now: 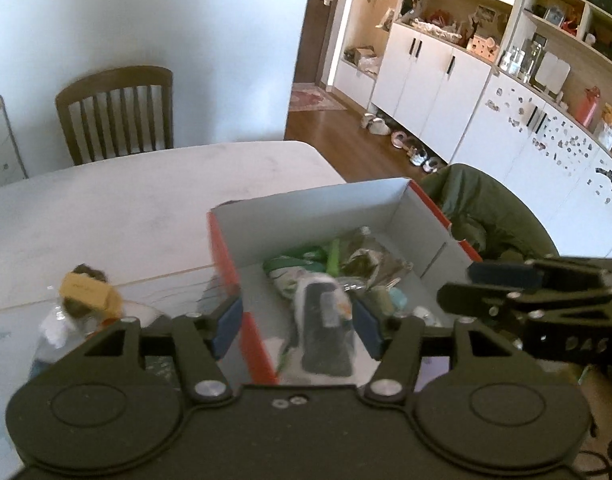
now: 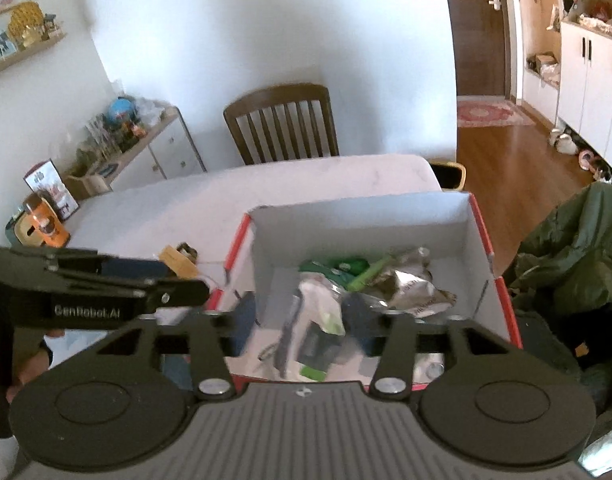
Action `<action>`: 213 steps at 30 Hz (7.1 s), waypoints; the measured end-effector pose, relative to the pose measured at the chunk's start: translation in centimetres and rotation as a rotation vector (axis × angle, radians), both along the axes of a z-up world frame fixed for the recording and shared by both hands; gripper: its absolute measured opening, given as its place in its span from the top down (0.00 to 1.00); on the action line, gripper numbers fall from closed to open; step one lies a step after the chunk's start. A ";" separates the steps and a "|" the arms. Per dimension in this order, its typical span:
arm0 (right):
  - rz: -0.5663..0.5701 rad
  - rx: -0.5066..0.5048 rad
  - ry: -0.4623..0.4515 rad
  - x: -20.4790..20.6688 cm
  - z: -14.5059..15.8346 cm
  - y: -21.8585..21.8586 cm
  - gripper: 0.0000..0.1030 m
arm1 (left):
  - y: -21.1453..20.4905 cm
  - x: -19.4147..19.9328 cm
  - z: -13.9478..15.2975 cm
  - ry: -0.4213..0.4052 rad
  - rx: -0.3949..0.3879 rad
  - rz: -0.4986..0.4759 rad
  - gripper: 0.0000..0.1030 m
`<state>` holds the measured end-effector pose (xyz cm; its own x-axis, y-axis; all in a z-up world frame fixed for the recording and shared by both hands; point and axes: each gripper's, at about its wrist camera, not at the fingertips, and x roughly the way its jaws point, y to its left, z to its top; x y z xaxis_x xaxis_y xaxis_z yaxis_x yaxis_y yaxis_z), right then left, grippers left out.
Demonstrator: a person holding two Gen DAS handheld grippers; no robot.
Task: Organize objects
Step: 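Withdraw both tools from the box toward the remaining table items, then grasp the bag of white beads with the left tool while the right tool grasps the yellow box, then carry the bead bag and yellow box over the box and lower them inside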
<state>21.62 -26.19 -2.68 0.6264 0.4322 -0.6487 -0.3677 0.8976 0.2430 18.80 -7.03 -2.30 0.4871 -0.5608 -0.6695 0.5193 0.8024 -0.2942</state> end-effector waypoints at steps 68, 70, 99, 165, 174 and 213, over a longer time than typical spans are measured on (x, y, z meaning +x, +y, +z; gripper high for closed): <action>0.248 -0.264 0.162 13.2 -11.1 31.0 0.20 | 19.1 14.3 -18.2 -0.041 0.050 0.062 0.10; 0.271 -0.263 0.171 13.5 -11.5 31.5 0.20 | 18.9 14.5 -18.6 -0.036 0.050 0.057 0.13; 0.312 -0.305 0.141 13.6 -12.8 34.1 0.72 | 17.6 14.6 -18.5 -0.051 0.061 0.071 0.67; -0.041 -0.030 0.037 2.1 0.3 0.1 0.72 | -5.1 4.4 -1.0 -0.060 0.008 0.036 0.68; -0.109 -0.097 0.076 5.2 -2.6 -4.7 0.72 | -8.7 6.7 -2.2 -0.026 0.062 0.066 0.68; 0.176 -0.201 0.261 9.6 -11.4 -0.1 0.71 | -12.6 13.7 -8.5 0.166 0.150 0.127 0.68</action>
<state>31.17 -26.28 -14.04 0.3559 0.3660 -0.8599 -0.4698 0.8655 0.1740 32.54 -19.60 -10.80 0.4241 -0.3901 -0.8173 0.3659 0.8993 -0.2394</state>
